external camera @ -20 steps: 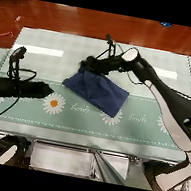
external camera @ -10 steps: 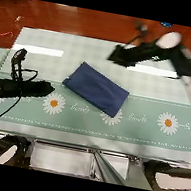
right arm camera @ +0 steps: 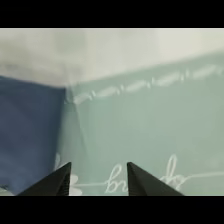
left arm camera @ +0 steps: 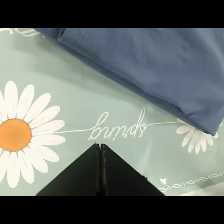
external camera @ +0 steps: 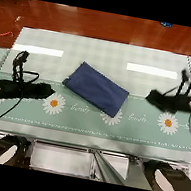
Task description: Fold the shirts.
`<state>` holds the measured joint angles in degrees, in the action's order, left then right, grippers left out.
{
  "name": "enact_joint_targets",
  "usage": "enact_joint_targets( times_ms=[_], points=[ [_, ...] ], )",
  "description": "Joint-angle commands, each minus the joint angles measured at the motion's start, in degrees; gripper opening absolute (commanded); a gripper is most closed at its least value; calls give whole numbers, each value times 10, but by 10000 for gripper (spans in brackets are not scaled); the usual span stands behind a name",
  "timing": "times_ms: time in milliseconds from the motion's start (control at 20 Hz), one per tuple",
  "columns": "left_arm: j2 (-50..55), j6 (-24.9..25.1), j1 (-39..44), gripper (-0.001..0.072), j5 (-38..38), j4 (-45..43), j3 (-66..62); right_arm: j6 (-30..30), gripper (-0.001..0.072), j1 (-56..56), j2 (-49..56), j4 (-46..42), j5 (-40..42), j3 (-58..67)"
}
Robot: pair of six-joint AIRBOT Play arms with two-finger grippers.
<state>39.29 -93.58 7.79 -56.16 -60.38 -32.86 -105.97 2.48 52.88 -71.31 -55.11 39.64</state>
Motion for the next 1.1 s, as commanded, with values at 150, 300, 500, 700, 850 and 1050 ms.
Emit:
enact_joint_targets(
  times_ms=[150, 300, 500, 700, 850, 1050],
  points=[
    [0, 0, 0, 16, -11, 0, 0, 157, 415, -9, 33, 272, 98, -145],
    [0, 0, 0, 16, -11, 1, 0, 239, 415, -9, 91, 370, 97, -144],
    [0, 0, 0, 16, -11, 1, 0, 309, 415, -8, 153, 449, 95, -141],
    [6, 0, 0, 16, -11, 1, 0, 327, 415, -8, 207, 455, 72, -96],
    [9, 0, 0, 16, -10, 1, 0, 326, 415, -1, 240, 459, 64, -56],
    [13, 0, 0, 16, -10, 5, 0, 316, 410, 81, 304, 459, 70, 11]
  ],
)
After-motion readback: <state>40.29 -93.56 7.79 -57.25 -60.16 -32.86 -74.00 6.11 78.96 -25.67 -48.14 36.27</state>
